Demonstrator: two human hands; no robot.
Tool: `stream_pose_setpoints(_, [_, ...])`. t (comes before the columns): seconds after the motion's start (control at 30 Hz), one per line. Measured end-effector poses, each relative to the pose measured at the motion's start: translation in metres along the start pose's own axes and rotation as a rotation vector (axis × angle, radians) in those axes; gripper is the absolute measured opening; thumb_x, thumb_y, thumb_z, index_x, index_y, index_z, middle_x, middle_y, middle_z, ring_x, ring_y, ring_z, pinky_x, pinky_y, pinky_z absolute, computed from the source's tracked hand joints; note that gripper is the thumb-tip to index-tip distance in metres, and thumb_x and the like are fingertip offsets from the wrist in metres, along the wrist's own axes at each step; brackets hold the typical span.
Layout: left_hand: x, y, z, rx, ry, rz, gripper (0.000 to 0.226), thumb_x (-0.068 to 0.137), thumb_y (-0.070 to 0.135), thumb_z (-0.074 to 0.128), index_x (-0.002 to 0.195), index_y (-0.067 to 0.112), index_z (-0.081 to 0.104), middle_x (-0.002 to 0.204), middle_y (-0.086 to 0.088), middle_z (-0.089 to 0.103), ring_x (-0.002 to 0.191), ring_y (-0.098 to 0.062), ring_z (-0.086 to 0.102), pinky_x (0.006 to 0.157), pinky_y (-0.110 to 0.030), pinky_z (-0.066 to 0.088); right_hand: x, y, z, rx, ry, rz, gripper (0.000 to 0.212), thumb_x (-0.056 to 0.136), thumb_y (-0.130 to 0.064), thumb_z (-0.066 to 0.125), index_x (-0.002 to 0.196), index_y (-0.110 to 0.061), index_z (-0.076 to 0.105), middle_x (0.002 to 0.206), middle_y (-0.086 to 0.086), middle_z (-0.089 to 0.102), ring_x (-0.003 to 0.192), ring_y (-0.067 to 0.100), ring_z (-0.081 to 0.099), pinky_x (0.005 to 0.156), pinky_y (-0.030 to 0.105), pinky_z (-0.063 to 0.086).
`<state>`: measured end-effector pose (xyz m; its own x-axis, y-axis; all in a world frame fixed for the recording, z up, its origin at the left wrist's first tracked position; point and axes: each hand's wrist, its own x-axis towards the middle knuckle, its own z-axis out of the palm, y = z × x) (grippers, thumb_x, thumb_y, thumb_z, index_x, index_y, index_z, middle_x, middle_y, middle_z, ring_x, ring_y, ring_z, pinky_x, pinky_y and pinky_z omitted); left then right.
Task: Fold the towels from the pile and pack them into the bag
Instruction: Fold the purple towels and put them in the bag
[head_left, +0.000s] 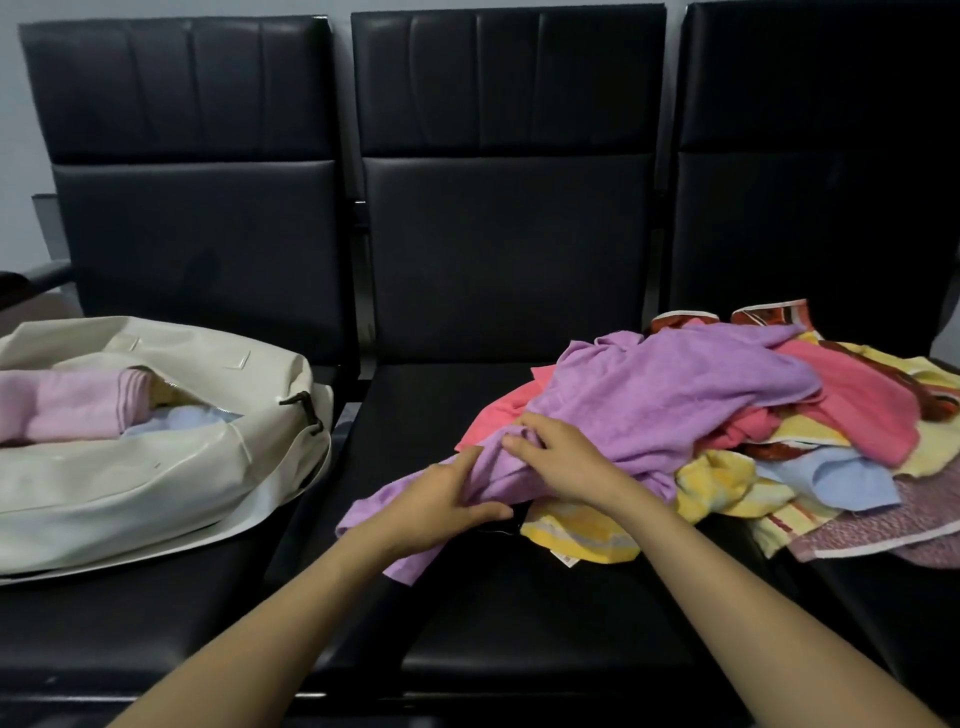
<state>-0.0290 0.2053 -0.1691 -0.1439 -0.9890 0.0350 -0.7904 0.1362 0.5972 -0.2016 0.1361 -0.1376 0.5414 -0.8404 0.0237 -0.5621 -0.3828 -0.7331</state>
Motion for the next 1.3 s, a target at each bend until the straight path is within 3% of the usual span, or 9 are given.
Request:
stream_pose_setpoints(0.13, [0.006, -0.003, -0.005, -0.072, 0.197, -0.062, 0.01, 0.092, 0.01, 0.051, 0.1, 0.009, 0.057, 0.098, -0.004, 0.066, 0.094, -0.024, 0.061, 0.08, -0.032, 0.045, 0.004, 0.009, -0.008, 0.105, 0.017, 0.005, 0.034, 0.097, -0.043, 0.049, 0.117, -0.017, 0.058, 0.113, -0.001, 0.062, 0.105, 0.015, 0.056, 0.092, 0.031, 0.045])
stream_pose_setpoints(0.27, [0.002, 0.002, -0.02, -0.393, 0.106, -0.042, 0.019, 0.086, 0.03, 0.07, 0.098, 0.021, 0.059, 0.092, 0.004, 0.066, 0.083, -0.006, 0.061, 0.074, -0.022, 0.049, 0.001, 0.013, -0.021, 0.054, 0.013, -0.04, 0.029, 0.096, -0.038, 0.053, 0.097, -0.01, 0.064, 0.092, 0.001, 0.064, 0.087, 0.012, 0.057, 0.082, 0.032, 0.046])
stream_pose_setpoints(0.4, [-0.001, -0.012, -0.023, -0.164, 0.145, -0.102, 0.017, 0.082, 0.034, 0.072, 0.083, 0.021, 0.061, 0.079, 0.005, 0.064, 0.074, -0.007, 0.056, 0.064, -0.017, 0.043, -0.002, 0.018, -0.049, 0.039, 0.044, 0.074, 0.042, 0.099, -0.039, 0.047, 0.08, -0.004, 0.06, 0.077, 0.011, 0.057, 0.078, 0.019, 0.053, 0.076, 0.035, 0.043])
stream_pose_setpoints(0.53, [-0.004, -0.025, -0.031, -0.094, 0.304, -0.221, 0.02, 0.09, 0.03, 0.064, 0.073, 0.027, 0.054, 0.071, 0.008, 0.059, 0.07, -0.008, 0.053, 0.056, -0.015, 0.036, -0.004, 0.043, -0.07, -0.346, 0.057, 0.198, 0.037, 0.099, -0.036, 0.048, 0.069, -0.015, 0.053, 0.075, 0.0, 0.055, 0.081, 0.019, 0.051, 0.071, 0.032, 0.036])
stream_pose_setpoints(0.7, [-0.004, -0.002, -0.023, -0.236, 0.339, -0.145, 0.009, 0.095, 0.029, 0.056, 0.092, 0.024, 0.062, 0.086, 0.01, 0.067, 0.082, 0.001, 0.06, 0.065, -0.004, 0.04, -0.009, 0.055, -0.058, -0.701, -0.031, 0.269, 0.016, 0.096, -0.022, 0.047, 0.084, -0.017, 0.055, 0.1, 0.005, 0.056, 0.098, 0.024, 0.055, 0.078, 0.033, 0.043])
stream_pose_setpoints(0.8, [0.0, 0.023, -0.017, -0.299, 0.362, -0.041, 0.01, 0.094, 0.029, 0.06, 0.094, 0.025, 0.069, 0.088, 0.015, 0.069, 0.086, 0.009, 0.06, 0.072, -0.004, 0.041, -0.013, 0.046, -0.046, -0.459, 0.007, 0.093, 0.022, 0.098, -0.028, 0.046, 0.116, -0.021, 0.057, 0.117, -0.001, 0.054, 0.111, 0.019, 0.053, 0.09, 0.033, 0.044])
stream_pose_setpoints(0.97, [0.0, 0.051, -0.001, -0.22, 0.269, 0.087, 0.014, 0.089, 0.034, 0.066, 0.095, 0.024, 0.074, 0.085, 0.016, 0.071, 0.084, 0.005, 0.062, 0.072, -0.009, 0.043, -0.027, 0.029, -0.038, -0.196, -0.162, -0.116, 0.043, 0.087, -0.042, 0.065, 0.127, -0.035, 0.051, 0.102, -0.016, 0.06, 0.093, -0.001, 0.055, 0.082, 0.015, 0.043])
stream_pose_setpoints(1.07, [0.001, 0.045, -0.005, -0.094, 0.226, 0.054, 0.021, 0.083, 0.04, 0.071, 0.097, 0.025, 0.07, 0.086, 0.018, 0.066, 0.083, 0.001, 0.06, 0.073, -0.012, 0.044, -0.024, 0.037, -0.044, -0.341, -0.136, -0.091, 0.013, 0.095, -0.021, 0.052, 0.1, -0.03, 0.06, 0.076, -0.017, 0.055, 0.073, 0.001, 0.052, 0.07, 0.022, 0.041])
stream_pose_setpoints(1.3, [0.004, 0.022, -0.003, 0.105, -0.081, -0.167, 0.019, 0.076, 0.039, 0.075, 0.08, 0.028, 0.06, 0.084, 0.005, 0.065, 0.078, -0.013, 0.063, 0.073, -0.034, 0.051, -0.028, 0.035, -0.053, -0.258, -0.007, -0.053, 0.029, 0.098, -0.019, 0.038, 0.069, -0.023, 0.038, 0.072, -0.008, 0.047, 0.068, 0.011, 0.043, 0.068, 0.033, 0.036])
